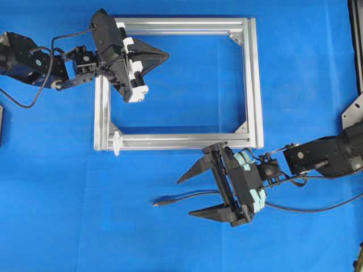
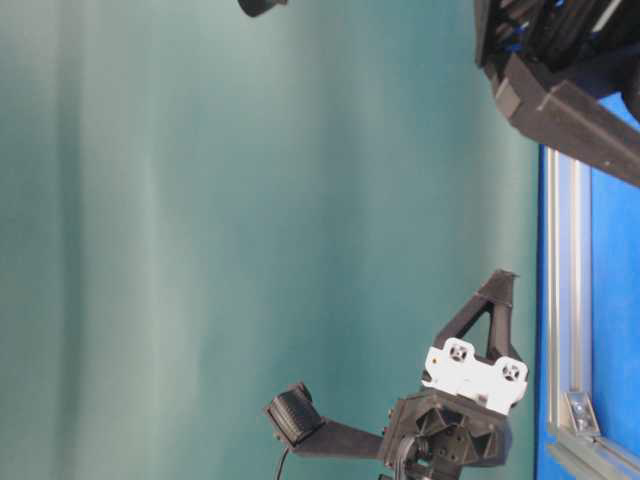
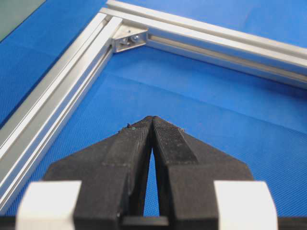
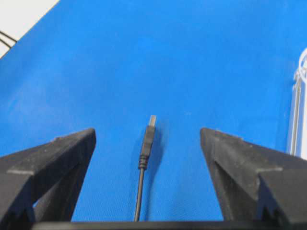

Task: Insert the wire through the string loop located on the left side.
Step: 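Lower the right gripper and grasp the black USB cable near its plug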

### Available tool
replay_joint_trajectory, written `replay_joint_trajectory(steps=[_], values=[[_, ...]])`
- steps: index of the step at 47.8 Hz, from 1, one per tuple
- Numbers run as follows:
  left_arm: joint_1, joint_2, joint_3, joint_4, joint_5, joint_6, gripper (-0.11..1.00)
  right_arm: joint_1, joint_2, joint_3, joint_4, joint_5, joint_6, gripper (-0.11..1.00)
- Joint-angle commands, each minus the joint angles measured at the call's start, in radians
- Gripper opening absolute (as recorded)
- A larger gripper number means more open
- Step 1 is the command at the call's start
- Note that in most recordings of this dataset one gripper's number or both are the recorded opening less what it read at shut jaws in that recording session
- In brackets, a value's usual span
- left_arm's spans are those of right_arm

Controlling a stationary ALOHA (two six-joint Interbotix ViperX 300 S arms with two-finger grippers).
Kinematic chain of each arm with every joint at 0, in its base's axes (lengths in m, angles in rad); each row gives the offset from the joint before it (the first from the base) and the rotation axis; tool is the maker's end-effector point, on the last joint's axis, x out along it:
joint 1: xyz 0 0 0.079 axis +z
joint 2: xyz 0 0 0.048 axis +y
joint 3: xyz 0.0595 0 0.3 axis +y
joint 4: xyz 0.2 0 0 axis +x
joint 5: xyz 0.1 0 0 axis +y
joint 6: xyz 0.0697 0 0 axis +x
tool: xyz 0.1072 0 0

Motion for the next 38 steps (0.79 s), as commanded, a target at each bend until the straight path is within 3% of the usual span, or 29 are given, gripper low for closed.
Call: replay_joint_trajectory(steps=[1, 19, 31, 38], values=[[0.002, -0.035, -0.012, 0.003, -0.003, 0.002, 0.0, 0.003, -0.009, -0.023, 0.02, -0.006, 0.003, 0.93], [0.002, -0.035, -0.008, 0.003, 0.008, 0.0, 0.0, 0.029, 0.164, -0.078, 0.126, -0.025, 0.006, 0.93], [0.002, -0.035, -0.009, 0.003, 0.012, 0.0, 0.0, 0.035, 0.187, -0.087, 0.135, -0.02, 0.006, 0.91], [0.002, -0.037, -0.006, 0.003, 0.012, 0.0, 0.0, 0.035, 0.195, -0.089, 0.135, -0.02, 0.003, 0.82]])
